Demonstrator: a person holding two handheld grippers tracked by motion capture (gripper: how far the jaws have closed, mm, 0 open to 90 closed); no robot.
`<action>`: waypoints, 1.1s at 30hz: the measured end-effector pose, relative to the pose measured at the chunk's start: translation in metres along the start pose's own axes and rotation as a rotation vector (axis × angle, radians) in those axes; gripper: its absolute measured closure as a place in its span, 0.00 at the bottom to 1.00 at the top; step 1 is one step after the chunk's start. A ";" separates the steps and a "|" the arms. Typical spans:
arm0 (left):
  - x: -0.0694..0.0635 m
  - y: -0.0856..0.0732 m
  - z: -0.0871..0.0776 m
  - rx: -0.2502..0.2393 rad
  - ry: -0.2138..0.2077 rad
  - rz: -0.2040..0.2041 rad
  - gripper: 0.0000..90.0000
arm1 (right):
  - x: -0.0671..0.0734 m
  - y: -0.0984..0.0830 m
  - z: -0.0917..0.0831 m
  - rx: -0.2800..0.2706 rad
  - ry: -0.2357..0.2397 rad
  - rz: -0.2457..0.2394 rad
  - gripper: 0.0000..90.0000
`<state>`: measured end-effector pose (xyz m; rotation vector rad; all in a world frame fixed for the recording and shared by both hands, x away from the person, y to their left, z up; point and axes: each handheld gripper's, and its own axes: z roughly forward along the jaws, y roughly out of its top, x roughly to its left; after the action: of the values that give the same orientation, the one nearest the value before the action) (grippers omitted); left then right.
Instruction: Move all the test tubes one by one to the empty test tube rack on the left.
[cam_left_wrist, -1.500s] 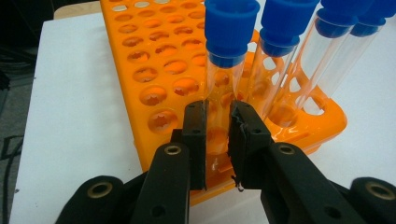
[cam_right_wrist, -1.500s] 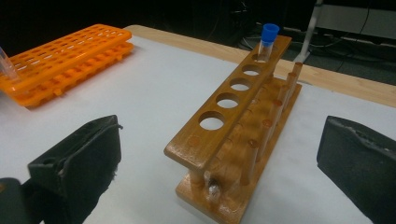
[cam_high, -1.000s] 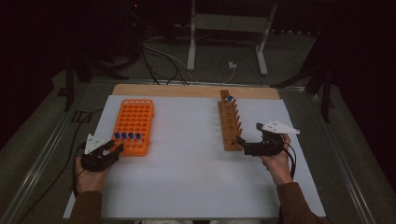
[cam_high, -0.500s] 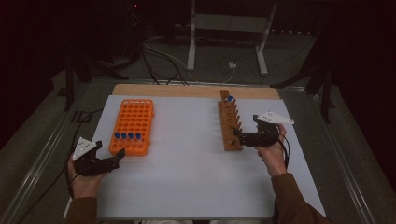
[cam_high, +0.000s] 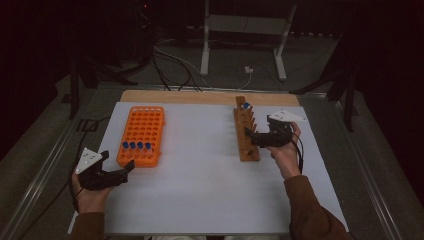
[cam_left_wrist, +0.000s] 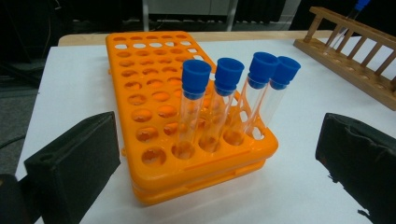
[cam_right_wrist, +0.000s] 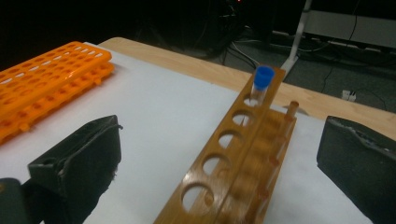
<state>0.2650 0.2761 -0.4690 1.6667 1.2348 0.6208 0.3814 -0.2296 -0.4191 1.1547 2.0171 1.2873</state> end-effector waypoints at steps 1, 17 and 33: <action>0.000 0.000 0.000 -0.001 0.001 0.000 0.01 | 0.000 0.002 0.002 0.003 -0.002 0.000 0.00; 0.002 -0.002 0.000 -0.004 0.009 -0.006 0.01 | -0.014 0.020 0.040 0.002 -0.048 0.025 0.05; 0.008 -0.005 -0.001 -0.003 0.007 -0.033 0.01 | -0.030 0.016 0.091 0.108 -0.107 0.077 0.47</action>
<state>0.2651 0.2843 -0.4739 1.6402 1.2632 0.6081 0.4723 -0.2072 -0.4462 1.3336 2.0026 1.1382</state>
